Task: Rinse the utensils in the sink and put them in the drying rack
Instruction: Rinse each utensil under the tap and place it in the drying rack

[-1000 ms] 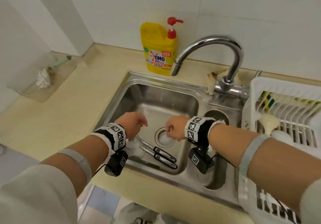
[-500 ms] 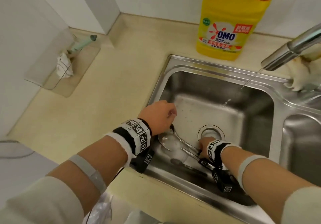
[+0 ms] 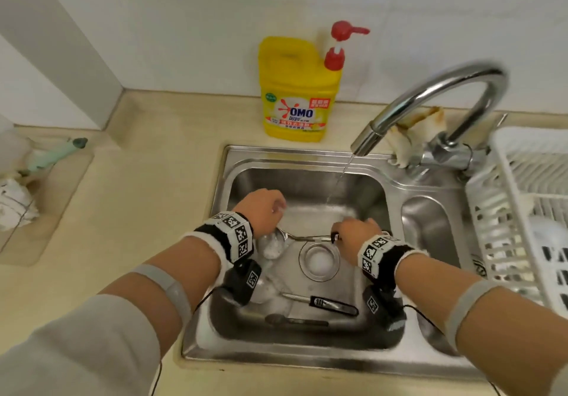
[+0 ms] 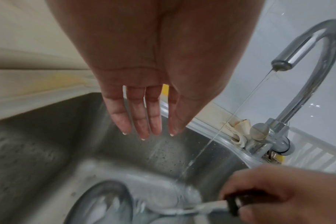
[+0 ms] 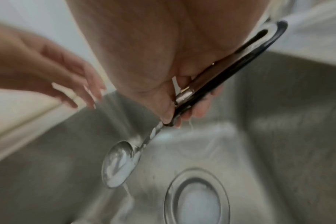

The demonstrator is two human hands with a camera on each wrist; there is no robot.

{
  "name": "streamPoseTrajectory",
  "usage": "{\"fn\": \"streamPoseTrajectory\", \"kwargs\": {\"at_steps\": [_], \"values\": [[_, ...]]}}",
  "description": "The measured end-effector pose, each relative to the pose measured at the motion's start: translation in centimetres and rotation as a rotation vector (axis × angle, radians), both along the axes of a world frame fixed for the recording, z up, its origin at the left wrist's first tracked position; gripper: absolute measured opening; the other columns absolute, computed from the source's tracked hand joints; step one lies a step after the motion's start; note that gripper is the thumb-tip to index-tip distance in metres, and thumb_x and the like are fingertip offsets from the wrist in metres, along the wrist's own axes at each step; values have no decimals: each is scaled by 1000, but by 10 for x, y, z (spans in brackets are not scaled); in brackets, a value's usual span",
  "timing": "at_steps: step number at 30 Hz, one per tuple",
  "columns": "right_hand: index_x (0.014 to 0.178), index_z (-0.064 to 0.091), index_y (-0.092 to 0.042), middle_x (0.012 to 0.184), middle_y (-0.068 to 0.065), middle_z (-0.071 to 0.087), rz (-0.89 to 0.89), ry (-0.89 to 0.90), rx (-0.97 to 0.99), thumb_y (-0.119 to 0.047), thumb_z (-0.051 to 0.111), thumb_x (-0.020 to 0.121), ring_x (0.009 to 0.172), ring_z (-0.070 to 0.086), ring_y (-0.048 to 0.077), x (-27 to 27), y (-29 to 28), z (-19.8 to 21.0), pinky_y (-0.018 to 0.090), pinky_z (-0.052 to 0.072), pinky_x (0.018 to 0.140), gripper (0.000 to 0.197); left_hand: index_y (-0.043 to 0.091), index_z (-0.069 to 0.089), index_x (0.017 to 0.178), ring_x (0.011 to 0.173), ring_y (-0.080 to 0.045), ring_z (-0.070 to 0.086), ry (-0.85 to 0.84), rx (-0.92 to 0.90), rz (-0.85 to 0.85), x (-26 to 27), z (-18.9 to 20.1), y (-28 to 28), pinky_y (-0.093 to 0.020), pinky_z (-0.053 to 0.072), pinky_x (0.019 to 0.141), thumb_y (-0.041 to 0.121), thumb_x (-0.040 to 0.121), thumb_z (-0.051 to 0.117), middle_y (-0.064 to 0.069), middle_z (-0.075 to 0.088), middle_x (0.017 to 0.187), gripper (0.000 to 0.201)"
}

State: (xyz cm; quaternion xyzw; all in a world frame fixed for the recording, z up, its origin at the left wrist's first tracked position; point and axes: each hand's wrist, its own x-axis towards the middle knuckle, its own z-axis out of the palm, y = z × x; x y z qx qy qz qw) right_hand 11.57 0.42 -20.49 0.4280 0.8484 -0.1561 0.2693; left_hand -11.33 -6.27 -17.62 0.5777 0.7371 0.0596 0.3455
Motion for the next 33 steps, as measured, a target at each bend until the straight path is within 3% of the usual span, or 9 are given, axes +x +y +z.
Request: {"fn": "streamPoseTrajectory", "kwargs": {"at_steps": [6,9,12,16,18,22,25,28,33], "values": [[109,65,-33,105,-5,61,-145,123,117,-41,54,91,102,61,20,52,29,67,38,39,98,23,17,40,146,120,-32,59,-55,-120,190,12,-23,28,-38,46,99,29,90,68,-14,54,137,64],[105,69,-37,100,-8,67,-200,202,159,-41,58,88,98,64,18,76,40,95,35,46,93,21,8,58,124,90,-31,69,-390,-164,316,26,-30,39,-50,55,85,21,92,64,-14,68,106,35],[106,71,-39,100,-10,70,-225,257,179,-42,63,87,98,64,16,94,50,110,34,48,94,21,6,58,118,96,-37,73,-820,-188,585,48,-26,45,-48,60,85,13,98,59,-23,68,113,21],[111,69,-31,108,-4,64,-275,450,349,-38,69,84,110,54,21,114,56,110,38,43,99,28,0,63,100,97,-44,71,-886,-99,714,69,-19,60,-55,60,82,-1,92,59,-26,66,112,9],[100,70,-27,98,-4,62,-231,678,445,-31,69,85,100,53,18,116,52,109,35,43,91,16,0,64,94,96,-42,71,-871,-81,742,71,-16,68,-54,60,80,1,91,63,-25,68,109,3],[77,71,-26,69,-4,70,-445,708,5,-37,63,92,62,63,10,110,43,99,30,53,67,21,-4,65,101,80,-37,72,-913,-114,806,70,-11,75,-36,61,54,-4,91,64,-30,68,110,10],[97,71,-15,85,6,73,-888,844,-356,-36,68,91,60,66,14,103,45,79,26,51,57,23,-9,57,111,91,-43,70,-930,-144,808,63,-11,78,-45,63,72,-12,90,57,-31,67,108,21],[107,66,-13,95,10,68,-1330,1237,-582,-33,75,86,73,69,21,99,47,68,36,56,73,30,-8,58,105,100,-44,69,-907,-168,744,61,-10,79,-54,54,96,-11,91,55,-26,72,89,16],[107,70,-6,103,6,73,-1466,1549,-607,-30,70,91,81,71,21,90,55,70,31,59,76,29,5,59,105,78,-33,71,-955,-134,705,69,-6,80,-39,60,75,-10,93,53,-18,67,94,20]]}}
